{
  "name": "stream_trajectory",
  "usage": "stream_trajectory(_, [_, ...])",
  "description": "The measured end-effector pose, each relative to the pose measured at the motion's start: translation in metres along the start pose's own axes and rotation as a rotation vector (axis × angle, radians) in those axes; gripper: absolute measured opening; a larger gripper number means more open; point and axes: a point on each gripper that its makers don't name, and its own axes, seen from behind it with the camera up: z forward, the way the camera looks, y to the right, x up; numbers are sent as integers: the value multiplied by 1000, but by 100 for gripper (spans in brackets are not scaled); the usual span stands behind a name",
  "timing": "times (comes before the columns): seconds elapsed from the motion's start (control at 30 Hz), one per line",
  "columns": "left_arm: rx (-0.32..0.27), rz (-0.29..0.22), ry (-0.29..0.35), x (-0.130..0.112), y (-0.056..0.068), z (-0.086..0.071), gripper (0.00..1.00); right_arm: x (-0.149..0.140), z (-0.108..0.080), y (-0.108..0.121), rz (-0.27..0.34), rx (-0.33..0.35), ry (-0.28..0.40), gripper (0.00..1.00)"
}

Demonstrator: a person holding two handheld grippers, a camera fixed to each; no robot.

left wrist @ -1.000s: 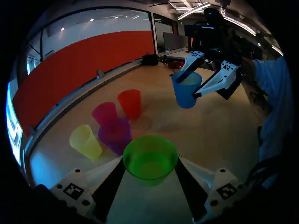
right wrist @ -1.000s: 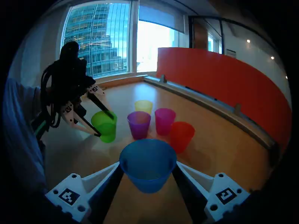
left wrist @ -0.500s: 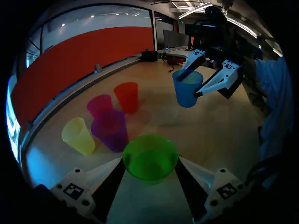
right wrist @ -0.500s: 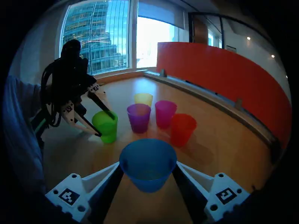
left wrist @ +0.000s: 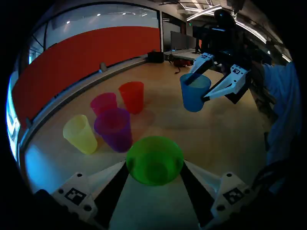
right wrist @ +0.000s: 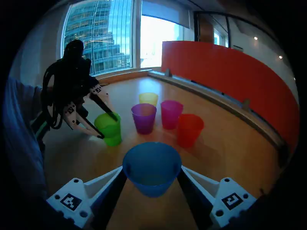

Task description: Pour water

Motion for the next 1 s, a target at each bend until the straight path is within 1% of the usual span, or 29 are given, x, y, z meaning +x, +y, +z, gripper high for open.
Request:
stream_trajectory(0.17, [9, -14, -9, -3, -4, -2, 98, -2, 3, -2, -1, 3, -3, 91])
stream_trajectory(0.4, [17, -10, -23, -9, -5, -9, 98, -10, 8, -7, 1, 11, -18, 91])
stream_trajectory(0.67, [34, -24, -28, -19, -7, -20, 98, -21, 19, -12, 22, 25, -35, 90])
stream_trajectory(0.87, [48, -46, -15, -20, -12, -29, 98, -28, 25, -17, 27, 34, -47, 91])
stream_trajectory(1.0, [47, -54, -6, -20, -11, -33, 98, -29, 27, -16, 31, 31, -46, 91])
